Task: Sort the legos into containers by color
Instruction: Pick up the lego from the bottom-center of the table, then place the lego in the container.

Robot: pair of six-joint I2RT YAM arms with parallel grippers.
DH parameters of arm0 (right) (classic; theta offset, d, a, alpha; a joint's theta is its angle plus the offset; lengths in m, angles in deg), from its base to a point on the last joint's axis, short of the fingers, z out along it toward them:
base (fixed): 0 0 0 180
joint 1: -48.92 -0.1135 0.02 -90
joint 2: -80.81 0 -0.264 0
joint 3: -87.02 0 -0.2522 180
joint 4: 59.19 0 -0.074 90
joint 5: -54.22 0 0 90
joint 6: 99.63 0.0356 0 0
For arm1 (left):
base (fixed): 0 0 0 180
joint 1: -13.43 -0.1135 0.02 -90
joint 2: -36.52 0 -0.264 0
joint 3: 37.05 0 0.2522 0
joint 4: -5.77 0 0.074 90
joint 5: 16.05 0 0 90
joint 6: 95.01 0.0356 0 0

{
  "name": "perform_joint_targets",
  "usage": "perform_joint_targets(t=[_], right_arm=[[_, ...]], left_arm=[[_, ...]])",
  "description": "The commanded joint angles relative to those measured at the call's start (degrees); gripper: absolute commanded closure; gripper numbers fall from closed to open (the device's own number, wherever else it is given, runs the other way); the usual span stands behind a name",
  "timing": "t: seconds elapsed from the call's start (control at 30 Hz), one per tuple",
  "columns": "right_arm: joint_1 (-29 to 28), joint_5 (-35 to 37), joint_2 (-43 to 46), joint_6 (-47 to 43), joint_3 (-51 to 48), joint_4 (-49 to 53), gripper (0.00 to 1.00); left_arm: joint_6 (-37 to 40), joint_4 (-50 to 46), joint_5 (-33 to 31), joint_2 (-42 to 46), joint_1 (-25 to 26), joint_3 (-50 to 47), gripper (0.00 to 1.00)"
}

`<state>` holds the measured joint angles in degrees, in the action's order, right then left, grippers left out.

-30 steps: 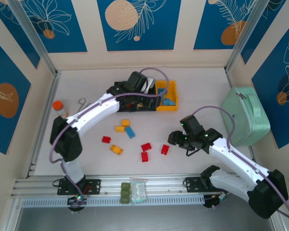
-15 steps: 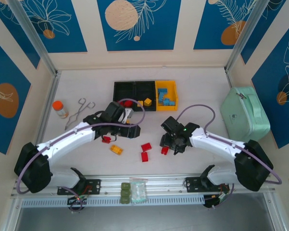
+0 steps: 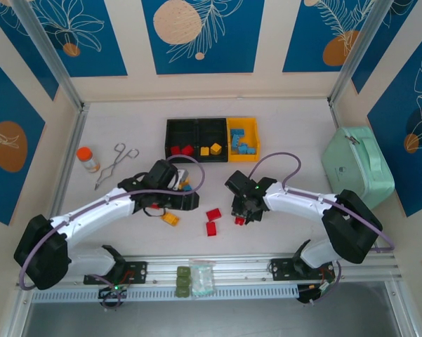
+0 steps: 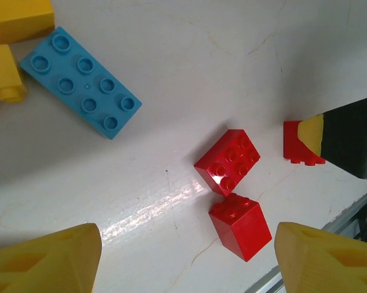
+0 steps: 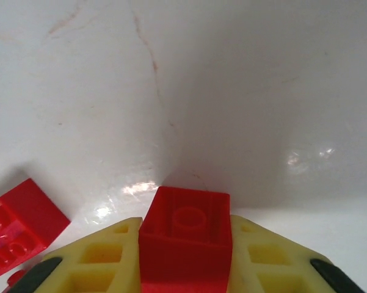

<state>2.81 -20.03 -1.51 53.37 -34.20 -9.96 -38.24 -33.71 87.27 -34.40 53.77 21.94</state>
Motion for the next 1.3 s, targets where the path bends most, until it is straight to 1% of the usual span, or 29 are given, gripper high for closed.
perform_joint_targets(t=[0.0, 0.13, 0.27, 0.4, 0.57, 0.8, 1.13, 1.27], right_arm=[[-0.4, 0.8, 0.3, -1.1, 2.7, 1.4, 0.77], [-0.1, 0.8, 0.4, -3.7, 6.0, 2.1, 0.78], [0.5, 0.3, -1.3, -7.8, 11.2, 2.5, 0.78], [1.6, -0.8, -5.1, -12.1, 17.7, 2.0, 0.78], [2.5, -3.3, -11.7, -16.3, 26.6, 0.6, 0.79], [3.2, -6.2, -22.6, -21.1, 42.0, 1.5, 0.79], [5.3, -10.5, -37.0, -23.4, 61.7, 3.5, 0.8], [5.9, -11.3, -43.8, -23.9, 71.1, 5.5, 0.8]], left_arm=[[-1.3, -0.8, -0.8, 2.7, -0.5, -0.9, 0.26], [-2.7, -2.6, -3.9, 5.9, -0.8, -2.2, 0.26], [-5.1, -6.2, -7.4, 9.8, -2.0, -3.6, 0.26], [-8.8, -9.5, -10.3, 15.0, -3.6, -6.5, 0.26], [-12.7, -13.0, -12.4, 20.9, -6.0, -9.5, 0.26], [-14.6, -15.4, -13.1, 24.9, -7.4, -11.1, 0.26], [-15.7, -14.8, -12.1, 25.6, -7.6, -12.4, 0.26], [-16.1, -14.9, -12.7, 26.3, -7.7, -12.7, 0.26]])
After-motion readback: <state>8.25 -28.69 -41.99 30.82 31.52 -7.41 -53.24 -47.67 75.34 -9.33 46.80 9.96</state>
